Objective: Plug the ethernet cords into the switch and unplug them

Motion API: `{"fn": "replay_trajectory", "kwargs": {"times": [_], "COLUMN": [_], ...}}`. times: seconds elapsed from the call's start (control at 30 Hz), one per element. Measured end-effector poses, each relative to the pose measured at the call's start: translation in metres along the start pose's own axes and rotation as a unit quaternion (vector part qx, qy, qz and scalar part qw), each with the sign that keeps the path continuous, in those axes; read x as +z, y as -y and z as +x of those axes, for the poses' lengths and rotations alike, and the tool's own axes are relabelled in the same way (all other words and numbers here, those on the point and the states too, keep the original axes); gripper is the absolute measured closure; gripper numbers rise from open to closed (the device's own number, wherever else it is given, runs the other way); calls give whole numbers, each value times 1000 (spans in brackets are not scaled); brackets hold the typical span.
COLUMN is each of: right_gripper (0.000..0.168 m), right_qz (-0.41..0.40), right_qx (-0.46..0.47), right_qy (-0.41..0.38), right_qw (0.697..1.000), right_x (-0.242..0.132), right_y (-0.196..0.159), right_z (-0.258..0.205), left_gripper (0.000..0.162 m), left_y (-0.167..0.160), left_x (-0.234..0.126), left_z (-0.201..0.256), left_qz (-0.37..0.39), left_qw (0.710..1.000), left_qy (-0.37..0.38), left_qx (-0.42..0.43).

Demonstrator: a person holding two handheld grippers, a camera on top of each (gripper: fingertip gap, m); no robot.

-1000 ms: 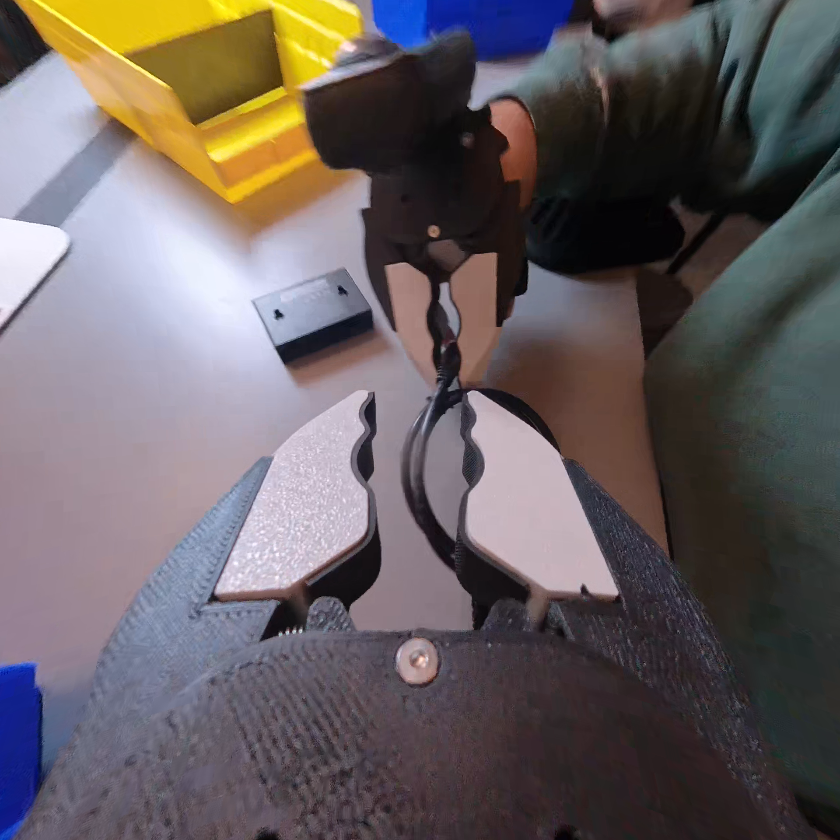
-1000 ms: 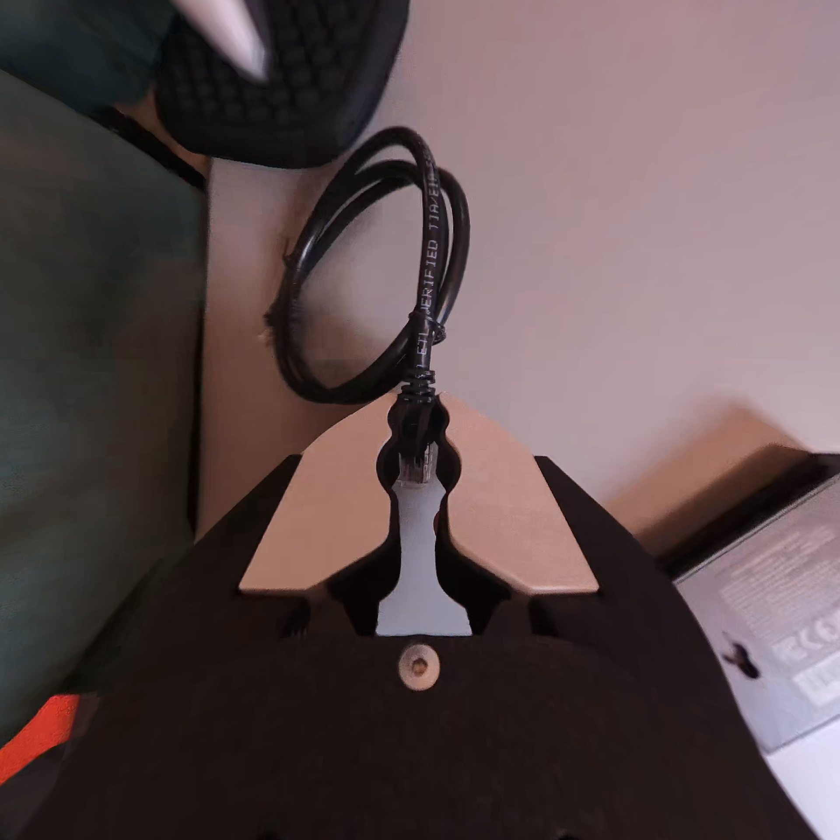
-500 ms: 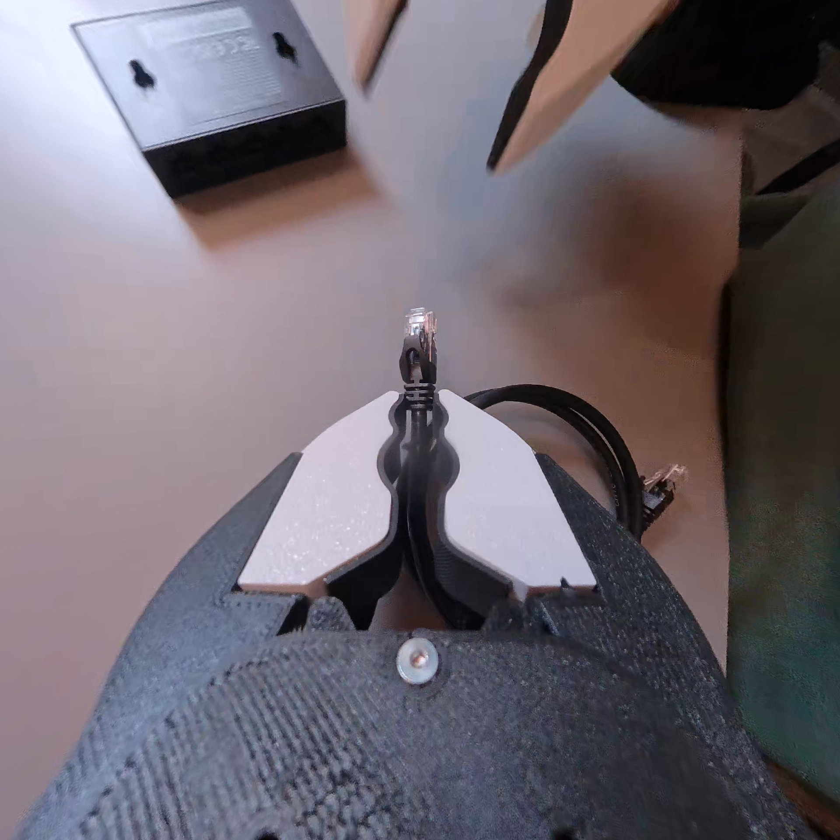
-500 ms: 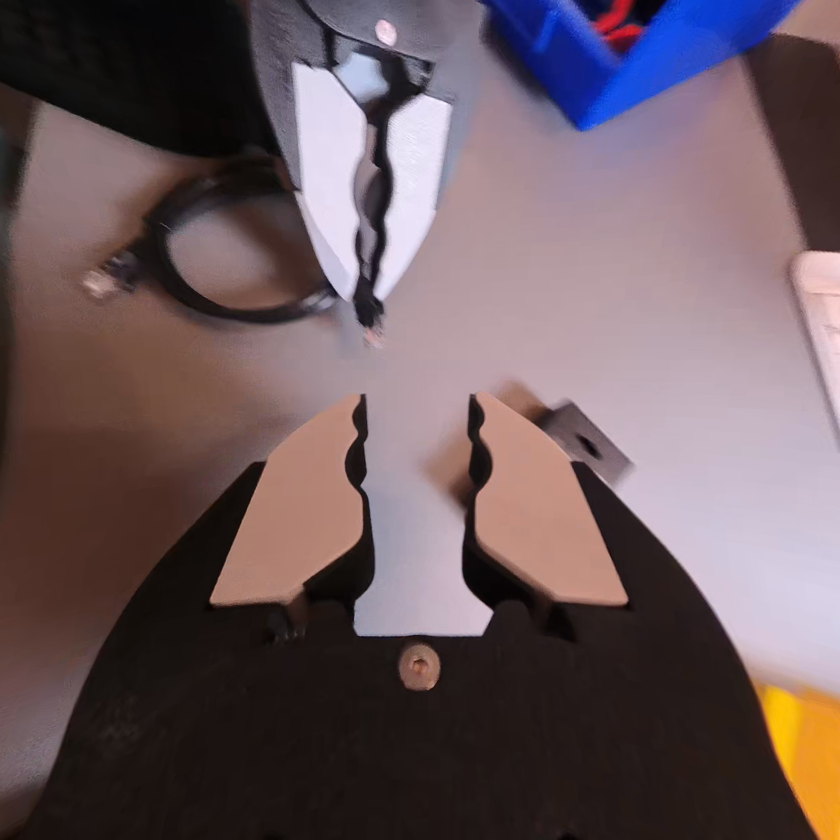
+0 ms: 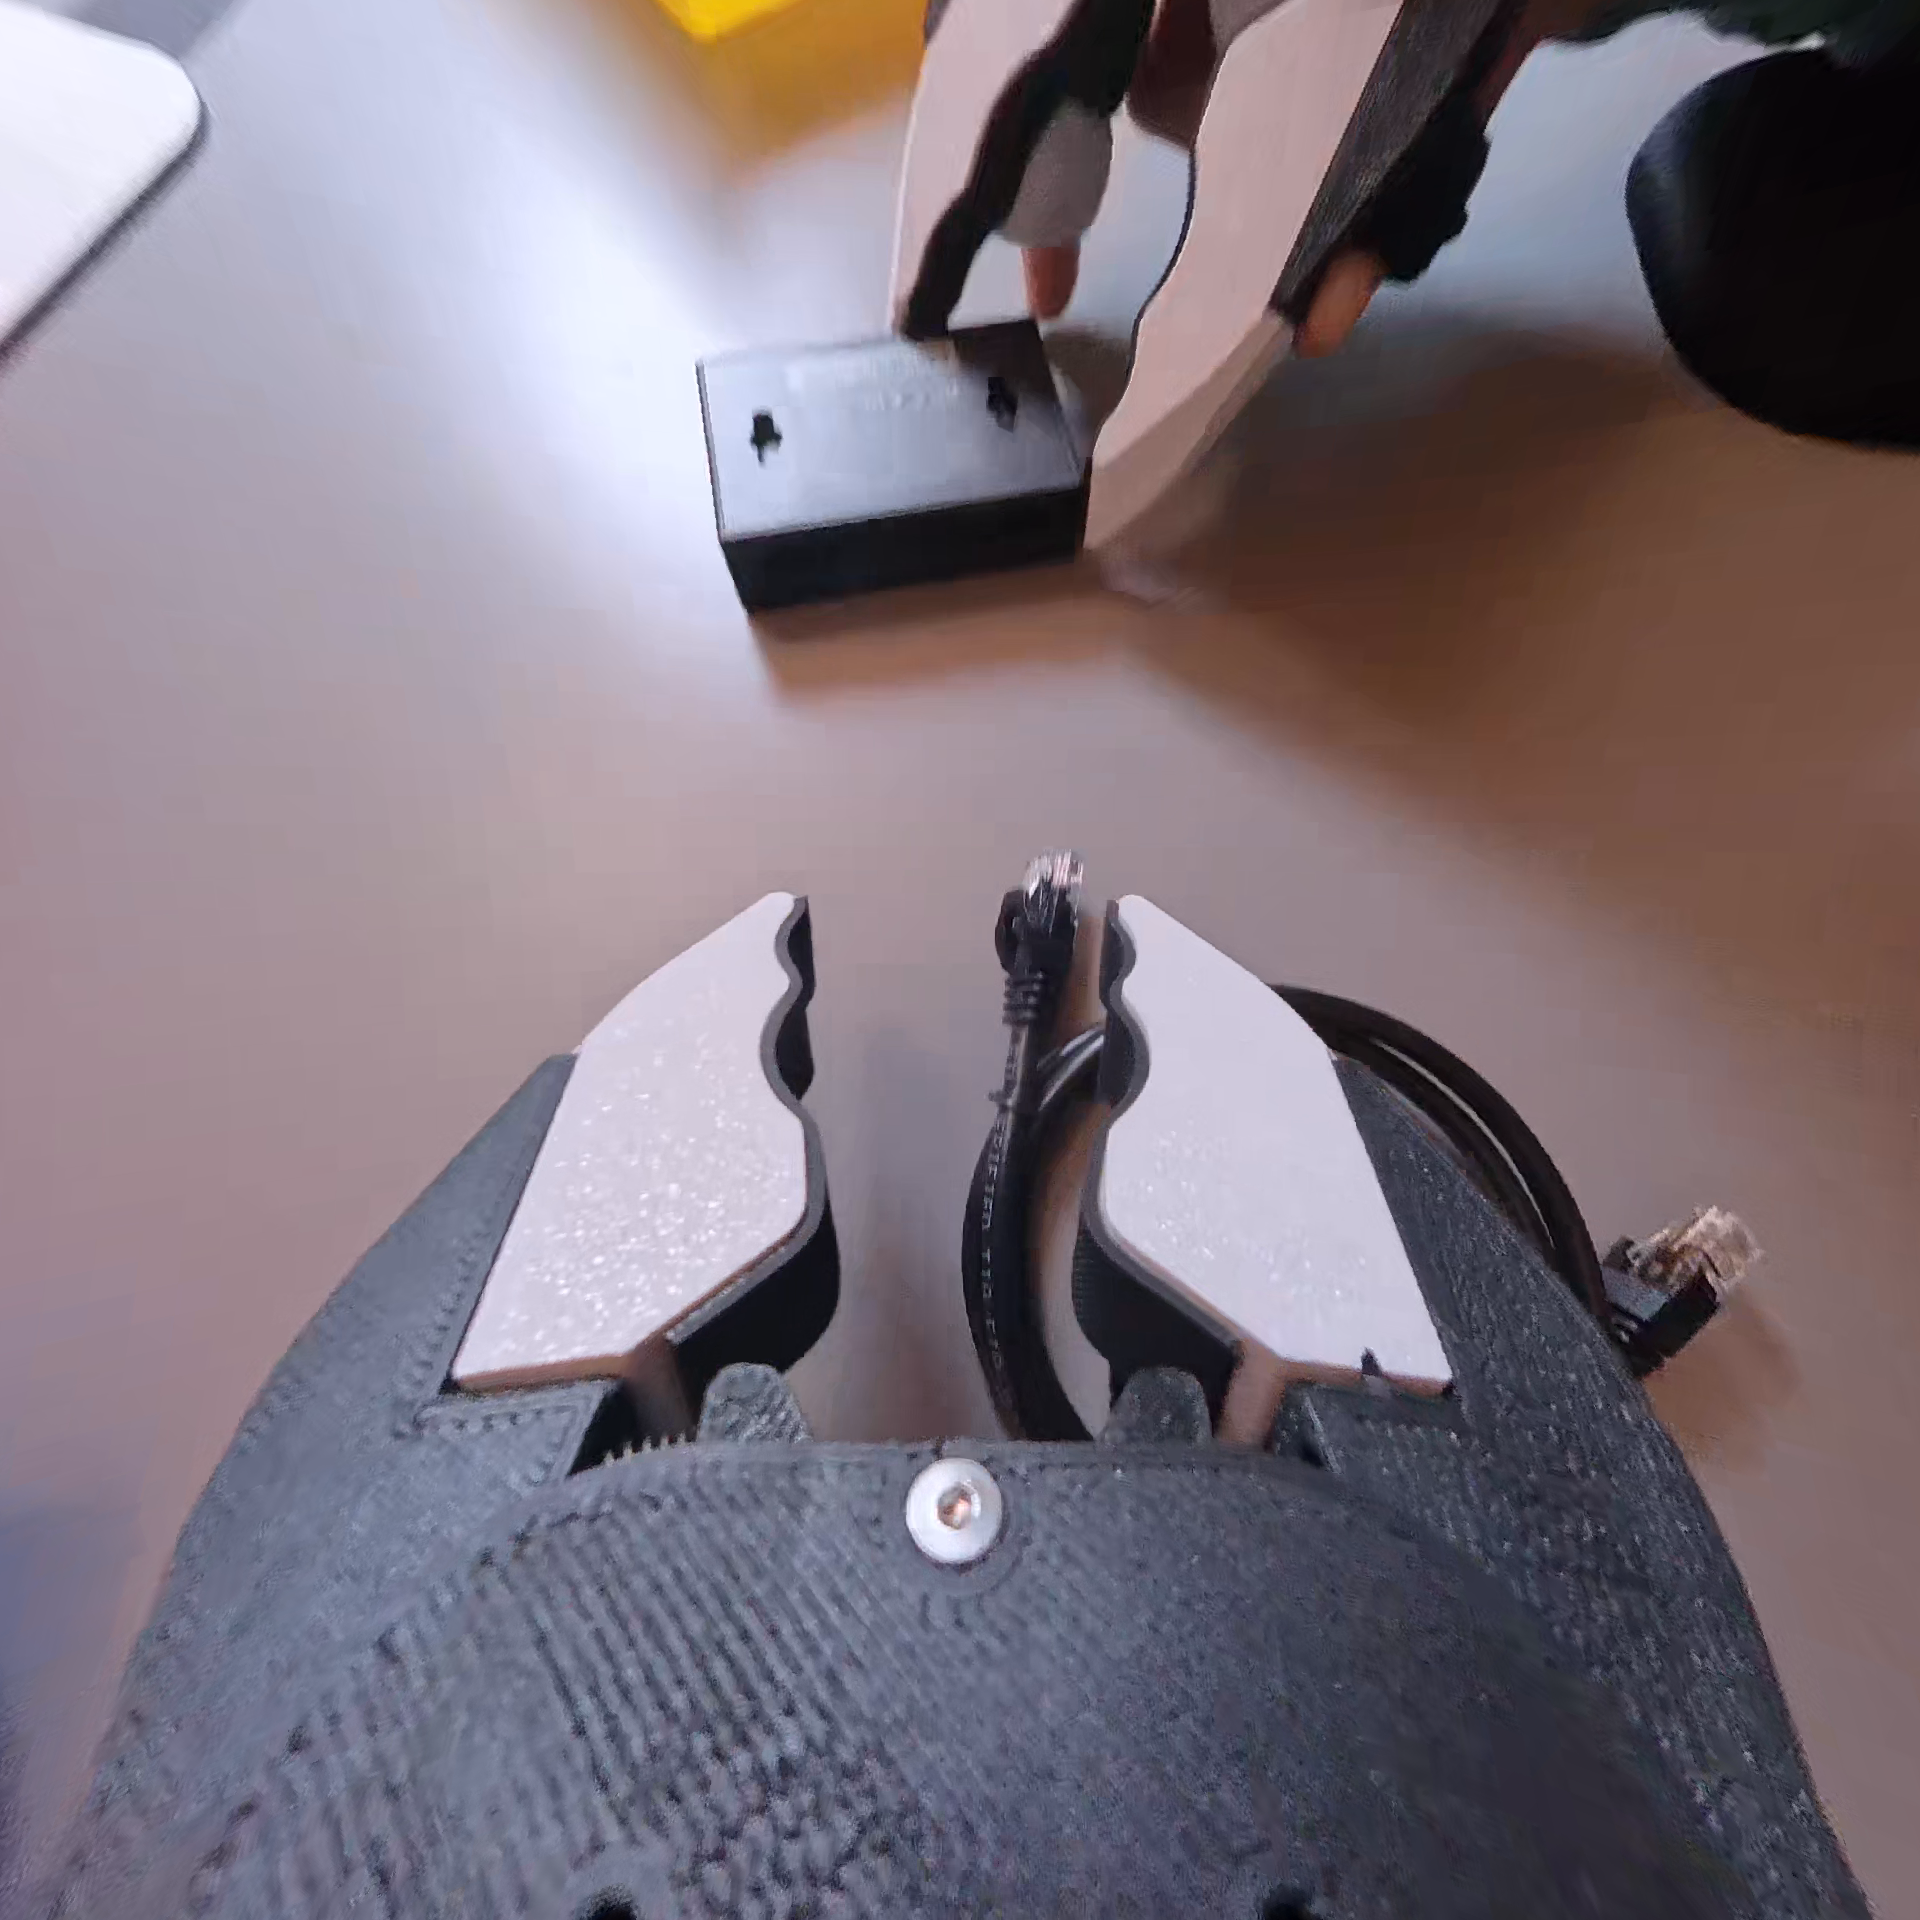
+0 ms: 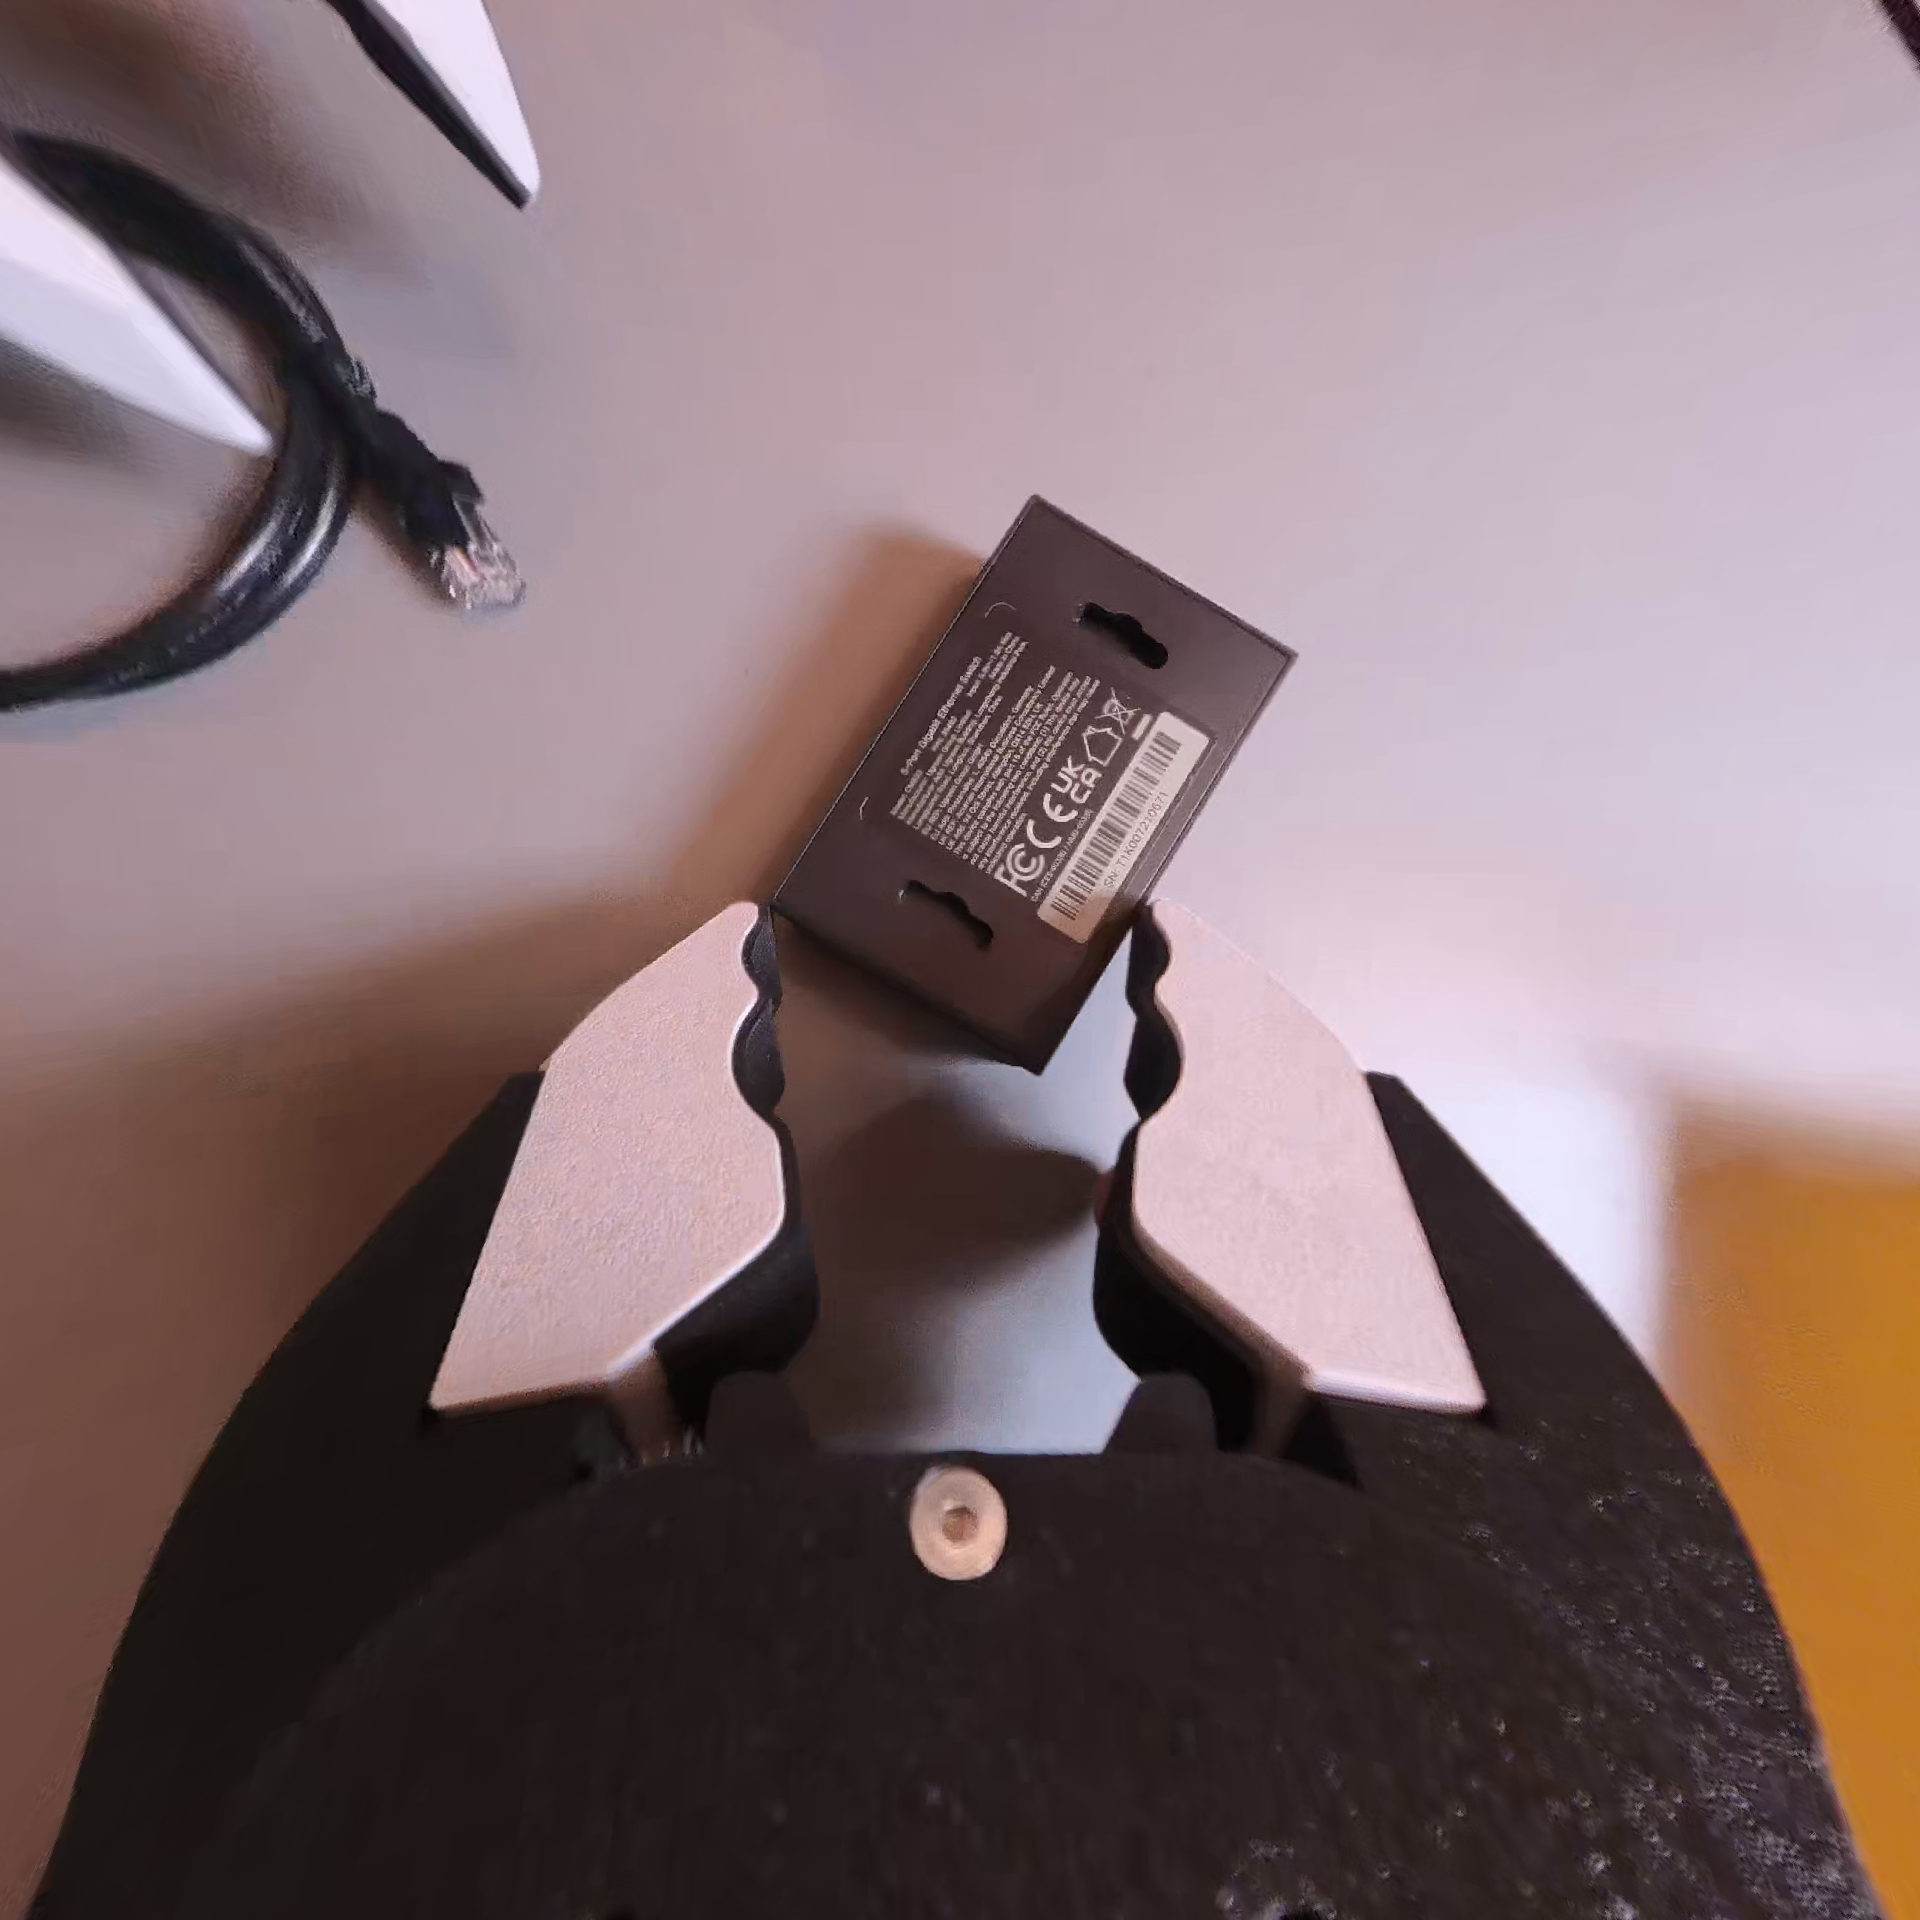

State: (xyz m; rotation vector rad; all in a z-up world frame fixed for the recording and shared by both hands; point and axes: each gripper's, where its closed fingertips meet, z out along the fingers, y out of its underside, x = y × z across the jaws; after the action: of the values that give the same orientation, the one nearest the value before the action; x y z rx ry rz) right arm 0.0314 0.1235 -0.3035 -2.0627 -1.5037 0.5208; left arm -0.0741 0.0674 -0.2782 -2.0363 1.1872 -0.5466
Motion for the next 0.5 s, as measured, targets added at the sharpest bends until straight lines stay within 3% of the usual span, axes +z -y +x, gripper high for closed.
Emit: {"fn": "replay_trajectory", "kwargs": {"times": [0.03, 0.1, 0.27, 0.33, 0.37, 0.43, 0.5], "right_gripper": [104, 105, 107, 108, 108, 116, 123], "right_qz": [-3, 15, 86, 105, 122, 177, 254], "right_qx": [8, 26, 137, 185, 193, 194, 127], "right_qy": [-3, 16, 185, 236, 238, 257, 278], "right_qw": [1000, 999, 969, 948, 944, 930, 918], "right_x": [0, -2, -28, -34, -35, -47, -69], "right_y": [1, 9, 41, 50, 53, 62, 71], "right_z": [-2, -13, -61, -74, -74, -73, -78], "left_gripper": [105, 97, 85, 102, 130, 131, 133], "left_y": [6, 15, 28, 24, 22, 31, 45], "left_x": [1, 5, 16, 21, 22, 13, -4], "left_z": [1, 1, 12, 17, 25, 26, 30], "left_qz": [10, 24, 23, 1, -2, 24, 88], "left_qw": [1000, 998, 964, 937, 927, 927, 945], "left_qy": [10, 37, 118, 143, 137, 147, 109], "left_qx": [12, 49, 239, 319, 350, 344, 295]}}
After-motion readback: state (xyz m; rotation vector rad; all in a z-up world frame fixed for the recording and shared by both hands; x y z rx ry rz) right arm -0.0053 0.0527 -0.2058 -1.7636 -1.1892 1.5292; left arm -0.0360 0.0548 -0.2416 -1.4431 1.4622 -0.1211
